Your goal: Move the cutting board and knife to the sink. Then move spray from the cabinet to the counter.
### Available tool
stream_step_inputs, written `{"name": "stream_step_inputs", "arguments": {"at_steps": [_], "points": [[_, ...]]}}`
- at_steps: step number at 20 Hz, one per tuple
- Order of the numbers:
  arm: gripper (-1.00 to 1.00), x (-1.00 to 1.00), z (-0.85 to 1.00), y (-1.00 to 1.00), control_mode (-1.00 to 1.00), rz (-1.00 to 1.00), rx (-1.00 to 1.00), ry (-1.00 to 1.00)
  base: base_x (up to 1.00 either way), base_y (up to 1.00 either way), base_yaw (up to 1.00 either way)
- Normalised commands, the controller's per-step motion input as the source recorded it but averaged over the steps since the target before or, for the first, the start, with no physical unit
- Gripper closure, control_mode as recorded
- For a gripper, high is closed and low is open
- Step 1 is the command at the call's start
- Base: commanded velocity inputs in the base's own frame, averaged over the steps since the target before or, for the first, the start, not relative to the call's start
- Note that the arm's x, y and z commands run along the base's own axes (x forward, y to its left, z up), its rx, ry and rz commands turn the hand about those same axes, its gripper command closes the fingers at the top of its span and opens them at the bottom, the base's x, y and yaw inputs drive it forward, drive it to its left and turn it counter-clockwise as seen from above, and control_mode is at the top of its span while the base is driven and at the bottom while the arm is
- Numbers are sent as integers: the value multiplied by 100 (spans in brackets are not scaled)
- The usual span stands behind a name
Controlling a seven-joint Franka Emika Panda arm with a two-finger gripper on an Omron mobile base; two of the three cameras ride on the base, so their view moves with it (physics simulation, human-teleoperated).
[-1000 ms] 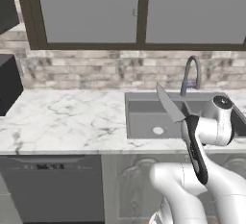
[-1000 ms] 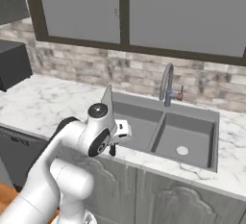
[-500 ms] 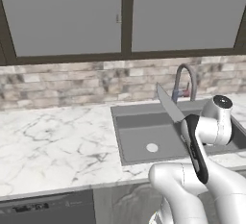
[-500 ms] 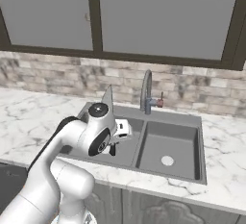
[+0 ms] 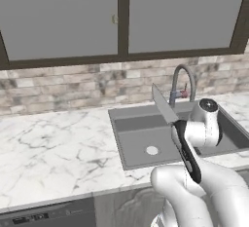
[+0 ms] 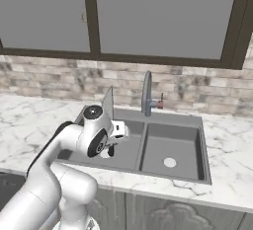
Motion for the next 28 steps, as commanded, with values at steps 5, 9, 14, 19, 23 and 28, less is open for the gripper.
{"name": "stream_step_inputs", "arguments": {"at_steps": [5, 9, 14, 19, 23, 28], "points": [[100, 97, -31, 28, -100, 6, -2, 8, 0, 0, 0], [100, 70, -34, 0, -100, 24, 0, 8, 0, 0, 0], [100, 55, -49, 0, -100, 25, 0, 11, 0, 0, 0], [100, 41, -39, 0, -100, 13, 0, 6, 0, 0, 0], [100, 39, -43, 0, -100, 9, 0, 9, 0, 0, 0], [100, 29, -47, 0, -100, 7, -2, 8, 0, 0, 0]]}}
